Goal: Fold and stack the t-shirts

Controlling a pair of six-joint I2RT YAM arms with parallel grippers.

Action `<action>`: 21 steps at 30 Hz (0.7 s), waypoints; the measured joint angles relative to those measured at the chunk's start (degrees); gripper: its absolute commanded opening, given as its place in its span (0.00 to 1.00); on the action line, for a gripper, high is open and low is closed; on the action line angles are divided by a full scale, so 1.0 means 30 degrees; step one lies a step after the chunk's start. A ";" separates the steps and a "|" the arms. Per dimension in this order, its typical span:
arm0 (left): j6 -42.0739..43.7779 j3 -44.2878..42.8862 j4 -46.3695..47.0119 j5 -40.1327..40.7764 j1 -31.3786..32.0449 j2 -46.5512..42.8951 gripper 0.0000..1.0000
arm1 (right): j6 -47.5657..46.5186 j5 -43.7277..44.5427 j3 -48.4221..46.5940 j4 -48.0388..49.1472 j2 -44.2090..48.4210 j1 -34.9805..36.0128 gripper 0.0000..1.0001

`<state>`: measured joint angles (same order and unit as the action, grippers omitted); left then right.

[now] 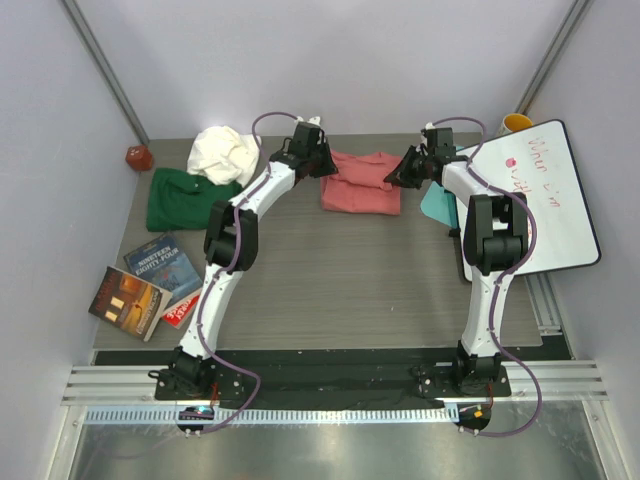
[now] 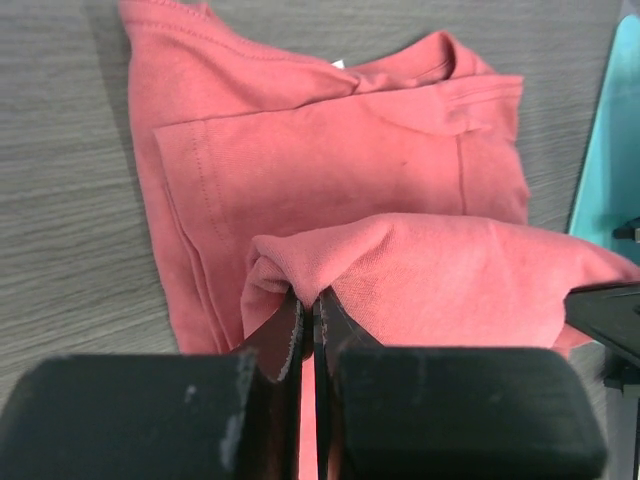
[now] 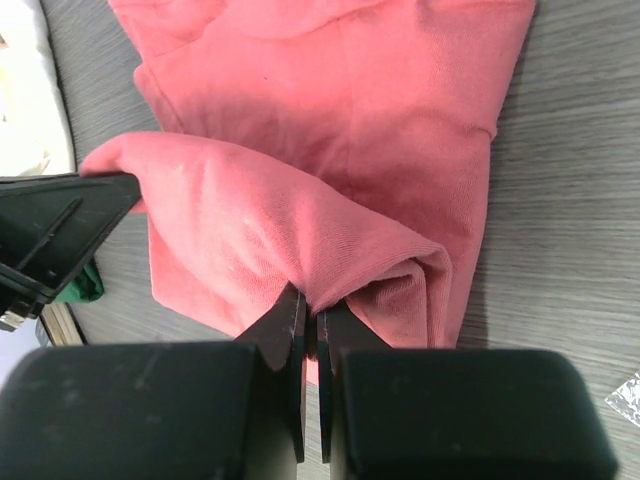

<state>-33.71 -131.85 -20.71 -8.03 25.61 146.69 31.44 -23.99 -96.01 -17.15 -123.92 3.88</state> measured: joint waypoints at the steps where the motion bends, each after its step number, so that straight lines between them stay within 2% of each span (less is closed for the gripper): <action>1: 0.0029 0.0000 0.0087 0.0036 0.0000 -0.0080 0.00 | 0.0000 -0.0073 -0.0015 0.0058 0.0000 0.0000 0.01; 8: 0.0444 0.0000 0.0415 0.0146 0.0000 -0.0372 0.00 | -0.0015 -0.0714 -0.0911 0.0182 0.0000 -0.0022 0.01; 14: 0.0459 -0.0153 0.0503 0.0197 -0.0087 -0.0379 0.00 | -0.0015 -0.1239 -0.3031 0.0277 -0.0357 -0.0022 0.01; 21: 0.0321 -0.1610 0.0714 0.0474 -0.0350 -0.0335 0.01 | 0.0459 -0.1712 -0.6696 0.1020 -0.3118 -0.0095 0.01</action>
<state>-32.75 -136.68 -18.57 -6.61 24.56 145.69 32.82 -29.12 -116.09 -14.09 -133.27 3.60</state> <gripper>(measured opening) 0.013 0.069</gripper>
